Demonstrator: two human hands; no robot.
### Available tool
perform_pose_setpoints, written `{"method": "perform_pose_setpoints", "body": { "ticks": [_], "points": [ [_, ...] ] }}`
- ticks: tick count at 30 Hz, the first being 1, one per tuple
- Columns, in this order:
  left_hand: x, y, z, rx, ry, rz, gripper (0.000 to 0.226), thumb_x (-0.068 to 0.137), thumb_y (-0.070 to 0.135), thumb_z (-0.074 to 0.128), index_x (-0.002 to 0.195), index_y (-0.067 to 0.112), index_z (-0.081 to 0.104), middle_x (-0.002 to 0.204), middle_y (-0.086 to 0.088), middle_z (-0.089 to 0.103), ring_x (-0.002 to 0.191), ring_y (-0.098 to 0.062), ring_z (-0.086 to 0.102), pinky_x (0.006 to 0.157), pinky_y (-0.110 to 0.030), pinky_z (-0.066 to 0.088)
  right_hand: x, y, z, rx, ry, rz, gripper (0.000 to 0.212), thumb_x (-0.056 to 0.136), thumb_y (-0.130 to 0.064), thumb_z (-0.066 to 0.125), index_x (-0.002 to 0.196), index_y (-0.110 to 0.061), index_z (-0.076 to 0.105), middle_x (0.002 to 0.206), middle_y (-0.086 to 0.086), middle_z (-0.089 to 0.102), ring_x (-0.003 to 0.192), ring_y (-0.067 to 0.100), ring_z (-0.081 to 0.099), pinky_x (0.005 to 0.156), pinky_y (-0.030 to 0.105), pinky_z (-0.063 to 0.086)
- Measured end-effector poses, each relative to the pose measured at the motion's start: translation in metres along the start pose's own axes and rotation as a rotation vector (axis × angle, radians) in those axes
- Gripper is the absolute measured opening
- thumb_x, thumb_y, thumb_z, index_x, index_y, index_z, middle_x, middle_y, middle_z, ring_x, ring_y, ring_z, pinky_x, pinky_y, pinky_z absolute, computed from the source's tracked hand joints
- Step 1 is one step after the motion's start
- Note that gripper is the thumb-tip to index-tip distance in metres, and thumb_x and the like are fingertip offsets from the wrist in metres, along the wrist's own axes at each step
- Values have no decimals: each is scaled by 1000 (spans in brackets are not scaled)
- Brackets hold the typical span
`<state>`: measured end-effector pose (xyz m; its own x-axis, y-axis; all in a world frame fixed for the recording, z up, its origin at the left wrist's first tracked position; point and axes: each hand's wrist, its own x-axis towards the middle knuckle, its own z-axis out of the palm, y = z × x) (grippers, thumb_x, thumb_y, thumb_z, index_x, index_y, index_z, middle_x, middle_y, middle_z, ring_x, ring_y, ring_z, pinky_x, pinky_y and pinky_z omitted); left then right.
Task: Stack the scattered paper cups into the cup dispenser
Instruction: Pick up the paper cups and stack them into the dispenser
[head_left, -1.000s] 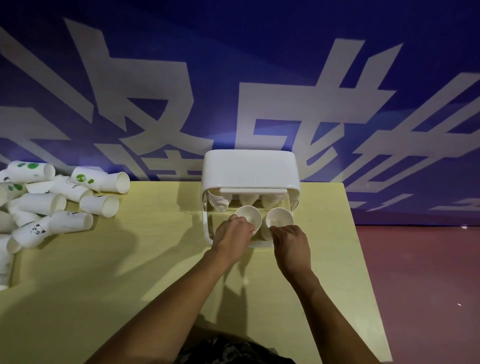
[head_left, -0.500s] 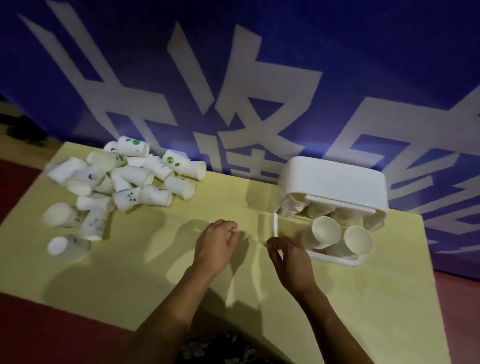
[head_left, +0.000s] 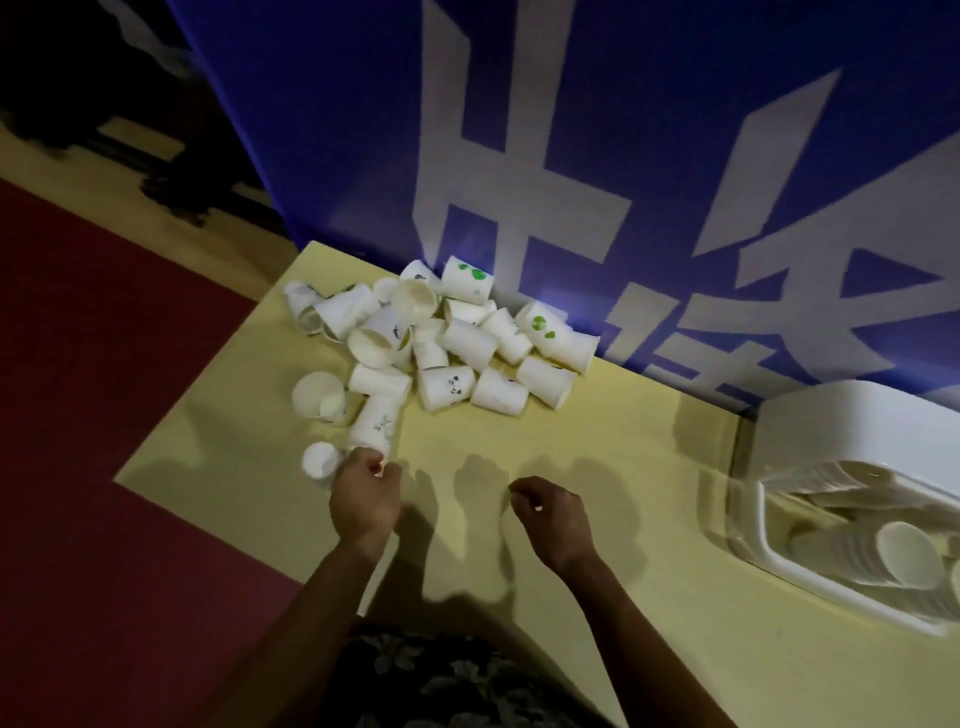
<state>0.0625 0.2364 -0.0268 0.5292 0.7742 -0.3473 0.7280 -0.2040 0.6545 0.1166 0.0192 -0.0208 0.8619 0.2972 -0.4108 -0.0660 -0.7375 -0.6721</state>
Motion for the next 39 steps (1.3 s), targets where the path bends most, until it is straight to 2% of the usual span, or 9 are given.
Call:
{"method": "perform_pose_setpoints", "body": {
  "ticks": [5,12,17,21,24,27,32,35,39],
  "points": [
    [48,-40,-38,206,76,61,43,82,15,67,124,11,57,122,-19,51,109,-40,50,80,-44,48,33,-54,61,328,-143,212,16,90,-16,62,101,-15,74,95,-1,74,85,13,65,76,24,50],
    [92,-63,-37,461,-190,160,45,85,36,60,128,23,52,128,-13,51,115,-32,51,84,-40,47,71,-100,125,934,-366,738,12,95,-22,57,86,-16,61,73,-1,62,61,10,56,62,25,48],
    [96,-62,-49,355,-186,108,48,76,35,71,118,19,54,110,-6,56,87,-23,58,73,-32,45,92,-118,155,1207,-395,833,53,96,-37,58,135,-2,48,135,16,54,128,24,50,108,38,41],
    [92,-59,-66,217,-211,5,50,70,36,79,106,16,49,101,0,53,85,-18,52,69,-31,43,104,-131,163,1386,-260,924,32,97,-22,57,122,-2,52,141,14,52,126,24,52,103,35,42],
    [89,-52,-76,51,-253,-49,43,73,28,80,99,12,50,100,-6,60,86,-23,61,72,-39,54,106,-130,160,1422,-168,947,35,95,-11,57,128,-2,52,126,15,63,106,25,63,91,34,49],
    [84,-37,-81,-207,-324,-119,45,77,25,75,116,24,54,108,-4,62,88,-23,64,69,-34,55,100,-125,144,1346,-189,944,12,93,-13,54,103,-7,59,90,9,70,86,17,63,75,31,52],
    [69,-1,-73,-463,-714,-128,66,86,11,66,140,41,42,129,10,52,106,-23,64,58,-26,55,73,-103,107,1324,-158,714,21,94,-4,56,114,-6,55,117,11,60,109,23,57,100,42,49],
    [53,22,-58,-552,-890,-85,63,85,7,69,129,48,49,125,13,55,107,-24,65,65,-35,58,54,-97,79,1492,64,652,19,89,2,54,106,-5,61,102,11,69,93,22,66,85,40,55],
    [31,50,-30,-385,-807,146,32,87,19,71,106,41,58,108,7,61,95,-23,66,70,-42,58,29,-85,36,1531,205,541,18,81,6,51,93,-6,58,94,11,68,85,22,63,74,34,56]
  ]
}}
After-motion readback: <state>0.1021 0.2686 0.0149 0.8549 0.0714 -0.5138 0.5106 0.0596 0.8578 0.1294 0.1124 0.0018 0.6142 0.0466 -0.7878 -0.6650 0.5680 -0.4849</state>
